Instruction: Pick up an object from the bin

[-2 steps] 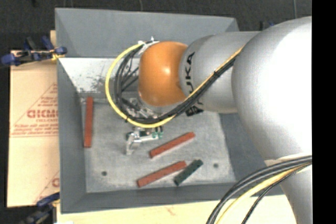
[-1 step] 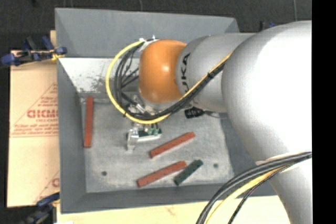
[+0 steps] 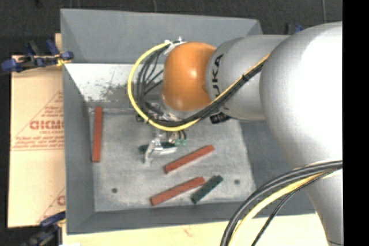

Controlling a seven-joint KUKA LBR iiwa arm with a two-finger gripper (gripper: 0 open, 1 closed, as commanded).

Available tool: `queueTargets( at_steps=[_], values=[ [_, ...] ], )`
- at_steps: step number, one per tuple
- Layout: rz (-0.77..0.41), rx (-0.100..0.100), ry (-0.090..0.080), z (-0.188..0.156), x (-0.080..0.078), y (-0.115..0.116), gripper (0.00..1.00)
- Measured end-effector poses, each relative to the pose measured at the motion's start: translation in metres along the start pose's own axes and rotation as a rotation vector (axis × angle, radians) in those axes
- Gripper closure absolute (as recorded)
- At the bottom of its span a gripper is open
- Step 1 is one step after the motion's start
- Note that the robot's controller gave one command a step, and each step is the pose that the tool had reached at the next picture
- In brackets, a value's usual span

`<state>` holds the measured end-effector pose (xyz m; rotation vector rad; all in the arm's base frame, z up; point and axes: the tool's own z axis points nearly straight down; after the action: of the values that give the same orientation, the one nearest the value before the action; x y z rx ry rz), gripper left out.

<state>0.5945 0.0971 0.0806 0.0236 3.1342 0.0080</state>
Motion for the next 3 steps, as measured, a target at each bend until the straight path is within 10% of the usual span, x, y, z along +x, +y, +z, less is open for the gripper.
queueTargets(
  at_steps=[1, 2, 3],
  values=[
    [0.027, 0.003, 0.002, -0.023, 0.009, 0.000, 0.00],
    [-0.002, 0.004, 0.012, 0.002, 0.016, 0.032, 1.00],
    [-0.001, 0.003, 0.012, 0.002, 0.016, 0.032, 1.00]
  ],
)
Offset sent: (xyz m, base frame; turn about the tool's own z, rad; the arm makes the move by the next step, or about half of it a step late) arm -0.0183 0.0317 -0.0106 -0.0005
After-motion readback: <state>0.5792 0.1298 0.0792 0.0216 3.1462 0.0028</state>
